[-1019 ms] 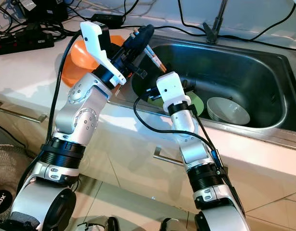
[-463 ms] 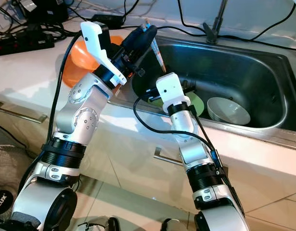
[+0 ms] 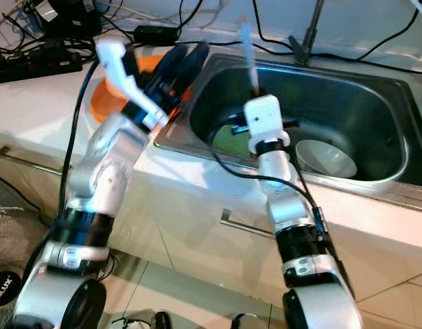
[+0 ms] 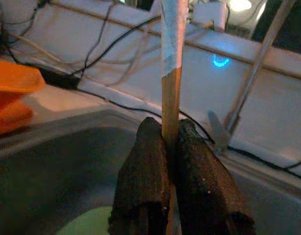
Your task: Kitchen organization
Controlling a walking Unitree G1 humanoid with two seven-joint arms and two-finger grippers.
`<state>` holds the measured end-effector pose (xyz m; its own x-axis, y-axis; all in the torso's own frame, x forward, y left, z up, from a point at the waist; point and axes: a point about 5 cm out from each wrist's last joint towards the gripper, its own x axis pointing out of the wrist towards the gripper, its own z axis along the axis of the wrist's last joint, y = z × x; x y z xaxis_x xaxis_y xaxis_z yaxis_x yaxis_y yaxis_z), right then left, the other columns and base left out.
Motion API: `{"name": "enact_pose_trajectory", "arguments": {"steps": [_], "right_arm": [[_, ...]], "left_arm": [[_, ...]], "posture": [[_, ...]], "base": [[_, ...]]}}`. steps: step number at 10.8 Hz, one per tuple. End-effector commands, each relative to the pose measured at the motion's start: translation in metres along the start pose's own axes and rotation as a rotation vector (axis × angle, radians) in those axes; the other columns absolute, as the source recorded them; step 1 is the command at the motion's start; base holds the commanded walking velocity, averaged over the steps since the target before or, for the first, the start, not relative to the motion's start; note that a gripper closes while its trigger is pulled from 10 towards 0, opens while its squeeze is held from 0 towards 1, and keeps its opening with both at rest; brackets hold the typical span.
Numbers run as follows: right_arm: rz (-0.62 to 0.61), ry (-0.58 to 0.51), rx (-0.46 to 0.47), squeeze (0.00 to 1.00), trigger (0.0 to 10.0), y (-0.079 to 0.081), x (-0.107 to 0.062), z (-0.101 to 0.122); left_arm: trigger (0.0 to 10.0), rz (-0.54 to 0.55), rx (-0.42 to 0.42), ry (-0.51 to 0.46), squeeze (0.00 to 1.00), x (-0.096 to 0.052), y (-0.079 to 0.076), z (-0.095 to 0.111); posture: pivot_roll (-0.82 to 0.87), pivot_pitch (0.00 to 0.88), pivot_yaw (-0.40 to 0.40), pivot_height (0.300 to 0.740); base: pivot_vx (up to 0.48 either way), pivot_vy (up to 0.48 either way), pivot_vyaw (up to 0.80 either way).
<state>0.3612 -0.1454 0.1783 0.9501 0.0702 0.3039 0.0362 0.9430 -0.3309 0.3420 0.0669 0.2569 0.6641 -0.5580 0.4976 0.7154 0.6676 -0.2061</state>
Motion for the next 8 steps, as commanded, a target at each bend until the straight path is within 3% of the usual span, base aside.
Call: {"name": "enact_pose_trajectory", "arguments": {"steps": [1, 2, 3, 4, 6, 7, 8], "right_arm": [[-0.034, 0.03, 0.006, 0.0, 10.0, -0.009, 0.008, -0.001], [-0.042, 0.04, 0.021, 0.0, 10.0, -0.011, 0.01, -0.002], [-0.049, 0.077, 0.04, 0.0, 10.0, -0.017, 0.016, -0.005], [-0.052, 0.145, 0.052, 0.0, 10.0, -0.021, 0.021, -0.012], [-0.01, 0.275, 0.069, 0.0, 10.0, -0.023, 0.029, -0.024], [-0.006, 0.317, 0.084, 0.0, 10.0, -0.023, 0.031, -0.028], [0.001, 0.356, 0.117, 0.0, 10.0, -0.022, 0.033, -0.03]], "left_arm": [[10.0, 0.03, 0.013, 0.0, 0.0, -0.005, 0.004, 0.005], [10.0, 0.042, 0.025, 0.014, 0.0, -0.007, 0.006, 0.003], [10.0, 0.071, 0.1, 0.107, 0.0, -0.015, 0.012, -0.008], [10.0, 0.102, 0.24, 0.277, 0.0, -0.025, 0.02, -0.031], [10.0, 0.085, 0.226, 0.513, 0.0, -0.049, 0.019, -0.067], [10.0, 0.099, 0.225, 0.597, 0.0, -0.059, 0.02, -0.078], [10.0, 0.108, 0.211, 0.622, 0.0, -0.065, 0.019, -0.083]], "posture": [[0.07, 0.027, 0.057, 0.74], [0.07, 0.029, 0.055, 0.74], [0.07, 0.031, 0.055, 0.74], [0.08, 0.031, 0.053, 0.74], [0.08, 0.037, 0.051, 0.74], [0.09, 0.041, 0.05, 0.74], [0.1, 0.043, 0.047, 0.74]], "base": [[0.0, 0.0, 0.0], [0.0, 0.0, 0.0], [0.0, 0.0, 0.0], [0.0, 0.0, 0.0], [0.0, 0.0, 0.0], [0.0, 0.0, 0.0], [0.0, 0.0, 0.0]]}}
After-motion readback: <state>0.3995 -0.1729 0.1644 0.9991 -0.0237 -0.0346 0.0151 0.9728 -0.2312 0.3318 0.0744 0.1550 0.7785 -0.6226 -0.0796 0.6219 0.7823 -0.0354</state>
